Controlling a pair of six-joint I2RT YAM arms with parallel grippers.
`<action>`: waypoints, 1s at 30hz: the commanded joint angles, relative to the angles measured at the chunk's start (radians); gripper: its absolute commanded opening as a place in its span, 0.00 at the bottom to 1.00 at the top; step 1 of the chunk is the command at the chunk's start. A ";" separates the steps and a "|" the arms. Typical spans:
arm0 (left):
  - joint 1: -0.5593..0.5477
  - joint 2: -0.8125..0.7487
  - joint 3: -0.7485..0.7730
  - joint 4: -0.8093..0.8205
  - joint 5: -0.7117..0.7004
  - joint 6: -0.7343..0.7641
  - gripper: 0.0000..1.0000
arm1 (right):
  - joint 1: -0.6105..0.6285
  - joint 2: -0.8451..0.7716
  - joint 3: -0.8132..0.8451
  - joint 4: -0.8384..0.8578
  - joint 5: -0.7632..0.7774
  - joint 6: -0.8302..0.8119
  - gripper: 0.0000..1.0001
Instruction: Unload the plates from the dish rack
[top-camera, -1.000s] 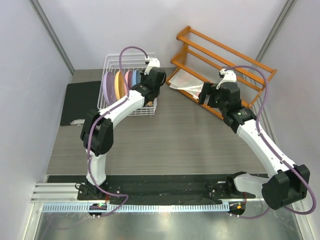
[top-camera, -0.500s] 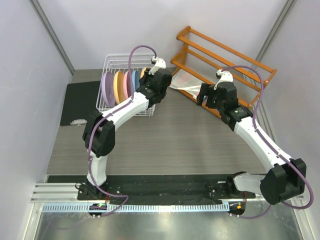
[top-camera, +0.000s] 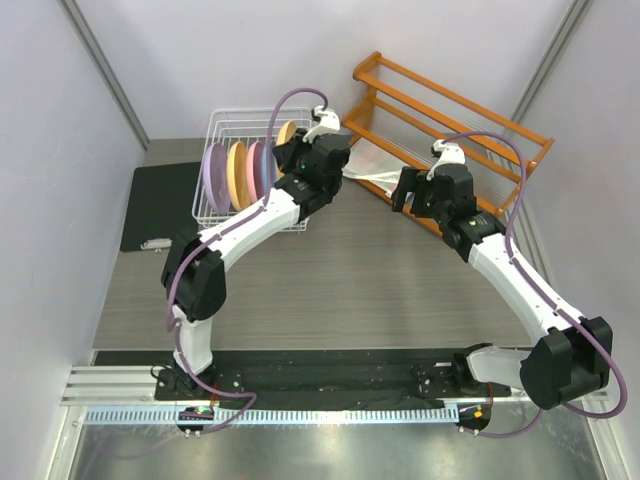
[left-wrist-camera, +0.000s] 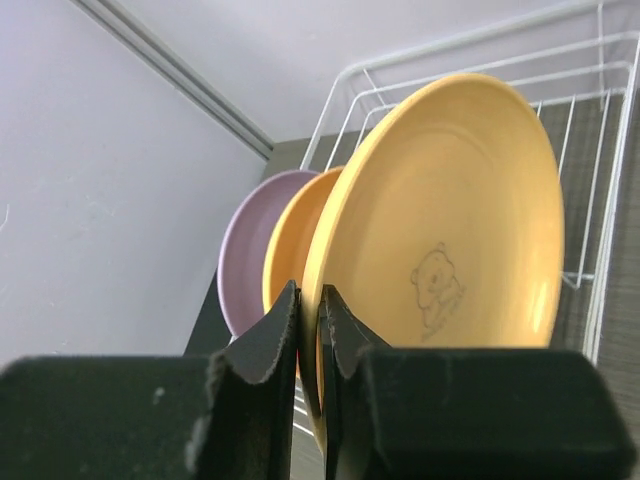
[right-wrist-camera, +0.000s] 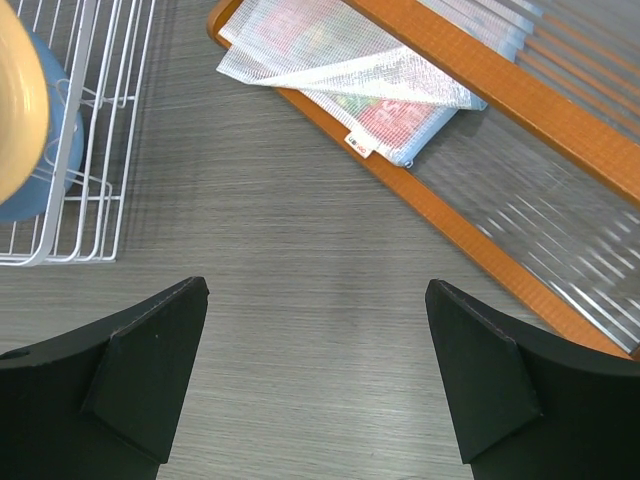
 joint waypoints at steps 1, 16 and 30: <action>-0.033 -0.132 0.049 0.093 -0.067 0.058 0.00 | -0.002 -0.043 -0.009 0.020 -0.019 0.019 0.96; -0.108 -0.432 -0.190 -0.352 0.530 -0.577 0.00 | -0.004 -0.083 -0.098 0.135 -0.219 0.152 0.96; -0.092 -0.479 -0.399 -0.237 0.787 -0.784 0.00 | -0.004 -0.075 -0.236 0.265 -0.364 0.250 0.92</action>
